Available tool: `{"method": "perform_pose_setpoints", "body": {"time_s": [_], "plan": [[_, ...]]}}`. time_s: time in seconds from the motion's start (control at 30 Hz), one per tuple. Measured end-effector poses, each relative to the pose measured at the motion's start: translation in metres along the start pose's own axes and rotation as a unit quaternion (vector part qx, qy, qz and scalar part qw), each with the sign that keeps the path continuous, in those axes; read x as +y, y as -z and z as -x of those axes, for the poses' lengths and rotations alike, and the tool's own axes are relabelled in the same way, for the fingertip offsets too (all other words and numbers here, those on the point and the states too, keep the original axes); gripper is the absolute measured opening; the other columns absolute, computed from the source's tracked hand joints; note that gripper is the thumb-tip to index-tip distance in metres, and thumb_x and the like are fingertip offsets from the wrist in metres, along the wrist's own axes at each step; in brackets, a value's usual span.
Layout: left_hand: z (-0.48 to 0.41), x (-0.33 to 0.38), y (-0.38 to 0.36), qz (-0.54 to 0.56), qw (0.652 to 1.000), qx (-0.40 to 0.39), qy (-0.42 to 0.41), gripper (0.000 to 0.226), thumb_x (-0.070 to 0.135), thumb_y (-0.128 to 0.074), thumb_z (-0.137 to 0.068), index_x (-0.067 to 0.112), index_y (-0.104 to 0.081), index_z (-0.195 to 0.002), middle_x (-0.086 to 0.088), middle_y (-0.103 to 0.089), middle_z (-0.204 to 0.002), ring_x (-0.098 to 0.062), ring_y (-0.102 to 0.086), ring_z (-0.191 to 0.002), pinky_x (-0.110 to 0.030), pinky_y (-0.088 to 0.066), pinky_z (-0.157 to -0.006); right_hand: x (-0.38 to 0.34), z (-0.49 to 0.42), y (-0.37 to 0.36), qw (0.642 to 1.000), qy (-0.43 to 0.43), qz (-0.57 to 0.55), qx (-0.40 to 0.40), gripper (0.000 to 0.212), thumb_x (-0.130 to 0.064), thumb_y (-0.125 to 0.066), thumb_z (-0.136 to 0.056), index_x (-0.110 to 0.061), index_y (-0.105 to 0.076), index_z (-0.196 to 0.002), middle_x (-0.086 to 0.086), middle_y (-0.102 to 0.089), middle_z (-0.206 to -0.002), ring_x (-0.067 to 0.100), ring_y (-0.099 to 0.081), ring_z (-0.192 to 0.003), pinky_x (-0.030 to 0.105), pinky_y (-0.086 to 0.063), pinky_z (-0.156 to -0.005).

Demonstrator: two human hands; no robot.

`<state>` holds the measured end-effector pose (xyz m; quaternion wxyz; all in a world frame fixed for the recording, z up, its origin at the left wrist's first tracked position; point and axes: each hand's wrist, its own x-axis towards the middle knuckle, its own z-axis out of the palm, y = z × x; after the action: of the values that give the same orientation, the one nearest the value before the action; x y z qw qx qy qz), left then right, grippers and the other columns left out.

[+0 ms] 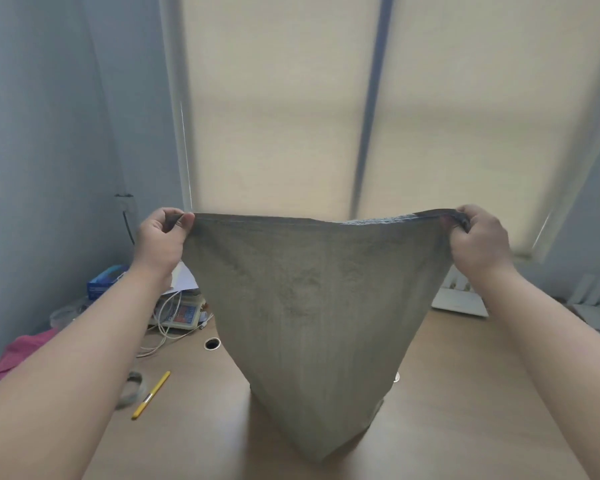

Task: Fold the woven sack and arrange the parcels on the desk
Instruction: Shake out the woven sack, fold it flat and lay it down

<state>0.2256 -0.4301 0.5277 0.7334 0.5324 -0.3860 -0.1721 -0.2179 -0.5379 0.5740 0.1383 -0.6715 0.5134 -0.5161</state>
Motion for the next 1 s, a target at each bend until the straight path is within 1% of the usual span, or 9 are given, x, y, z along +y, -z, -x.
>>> {"method": "perform_pose_setpoints", "body": {"time_s": [0.17, 0.27, 0.4, 0.5, 0.57, 0.63, 0.73, 0.93, 1.0], "plan": [[0.026, -0.031, -0.007, 0.021, 0.998, 0.052, 0.027, 0.013, 0.032, -0.065, -0.095, 0.026, -0.061, -0.085, 0.006, -0.061, -0.081, -0.015, -0.055, -0.079, -0.032, -0.047, -0.07, 0.022, 0.013, -0.017, 0.986, -0.058, -0.158, -0.002, 0.007, -0.011, -0.059, -0.099, -0.006, -0.063, -0.1, 0.004, -0.057, -0.076, 0.007, -0.053, -0.058, 0.027, -0.051, -0.058], [0.042, -0.033, -0.004, 0.032, 0.997, 0.065, 0.003, 0.024, 0.046, -0.067, -0.092, 0.027, -0.057, -0.103, 0.01, -0.063, -0.095, -0.011, -0.058, -0.09, -0.028, -0.048, -0.08, 0.029, 0.026, -0.021, 0.963, -0.049, -0.265, 0.018, 0.014, -0.004, -0.063, -0.096, -0.008, -0.062, -0.109, 0.001, -0.065, -0.088, 0.01, -0.06, -0.08, 0.028, -0.047, -0.076], [0.087, -0.053, 0.001, -0.005, 0.998, 0.05, -0.038, 0.029, 0.015, -0.064, -0.096, 0.013, -0.051, -0.121, 0.008, -0.066, -0.102, 0.006, -0.063, -0.087, -0.007, -0.048, -0.075, 0.044, 0.072, -0.037, 0.935, -0.094, -0.34, -0.034, 0.015, -0.027, -0.067, -0.089, -0.022, -0.068, -0.104, -0.012, -0.077, -0.097, -0.002, -0.069, -0.089, 0.014, -0.054, -0.075], [0.104, -0.078, 0.006, -0.045, 0.997, 0.046, -0.039, 0.021, 0.018, -0.062, -0.099, -0.001, -0.066, -0.106, 0.004, -0.07, -0.091, 0.019, -0.06, -0.076, -0.001, -0.045, -0.07, 0.065, 0.104, -0.056, 0.917, -0.163, -0.356, -0.075, 0.065, -0.061, -0.086, -0.059, -0.015, -0.073, -0.102, -0.006, -0.079, -0.1, 0.006, -0.073, -0.092, 0.017, -0.058, -0.074], [0.099, -0.076, 0.002, -0.028, 0.999, 0.031, -0.02, 0.013, 0.014, -0.056, -0.102, 0.015, -0.068, -0.097, 0.021, -0.072, -0.08, 0.021, -0.059, -0.075, -0.001, -0.044, -0.07, 0.073, 0.11, -0.066, 0.917, -0.183, -0.347, -0.073, 0.086, -0.07, -0.087, -0.047, -0.008, -0.072, -0.106, 0.0, -0.079, -0.103, 0.012, -0.074, -0.094, 0.022, -0.06, -0.074], [0.083, -0.066, -0.003, -0.015, 1.0, 0.021, -0.011, 0.017, 0.02, -0.052, -0.104, 0.027, -0.065, -0.095, 0.025, -0.071, -0.083, 0.018, -0.059, -0.077, -0.011, -0.047, -0.074, 0.068, 0.1, -0.069, 0.927, -0.179, -0.326, -0.05, 0.068, -0.063, -0.084, -0.06, -0.01, -0.072, -0.1, -0.001, -0.079, -0.096, 0.016, -0.072, -0.092, 0.024, -0.059, -0.072], [0.039, -0.048, -0.012, -0.003, 0.999, 0.035, 0.017, 0.023, 0.033, -0.048, -0.104, 0.024, -0.06, -0.087, 0.01, -0.064, -0.082, -0.002, -0.059, -0.071, -0.032, -0.045, -0.069, 0.045, 0.061, -0.062, 0.956, -0.151, -0.253, -0.01, 0.018, -0.027, -0.065, -0.097, -0.015, -0.069, -0.084, -0.003, -0.072, -0.089, 0.021, -0.062, -0.09, 0.033, -0.048, -0.076], [-0.039, 0.009, -0.026, 0.044, 0.999, 0.012, 0.0, 0.023, 0.038, -0.044, -0.104, 0.029, -0.062, -0.093, 0.011, -0.067, -0.09, -0.005, -0.065, -0.082, -0.032, -0.054, -0.075, -0.02, -0.004, -0.038, 0.97, -0.074, -0.217, 0.077, 0.012, -0.023, -0.064, -0.097, -0.013, -0.068, -0.091, -0.003, -0.066, -0.086, 0.01, -0.057, -0.074, 0.023, -0.047, -0.062], [-0.049, 0.001, -0.024, 0.011, 1.0, -0.01, 0.003, 0.024, 0.042, -0.044, -0.104, 0.03, -0.062, -0.093, 0.012, -0.066, -0.093, -0.011, -0.065, -0.09, -0.036, -0.053, -0.083, -0.017, -0.005, -0.043, 0.973, -0.088, -0.199, 0.07, 0.021, -0.032, -0.068, -0.093, -0.016, -0.068, -0.08, 0.001, -0.068, -0.087, 0.017, -0.06, -0.078, 0.033, -0.049, -0.069]]}}
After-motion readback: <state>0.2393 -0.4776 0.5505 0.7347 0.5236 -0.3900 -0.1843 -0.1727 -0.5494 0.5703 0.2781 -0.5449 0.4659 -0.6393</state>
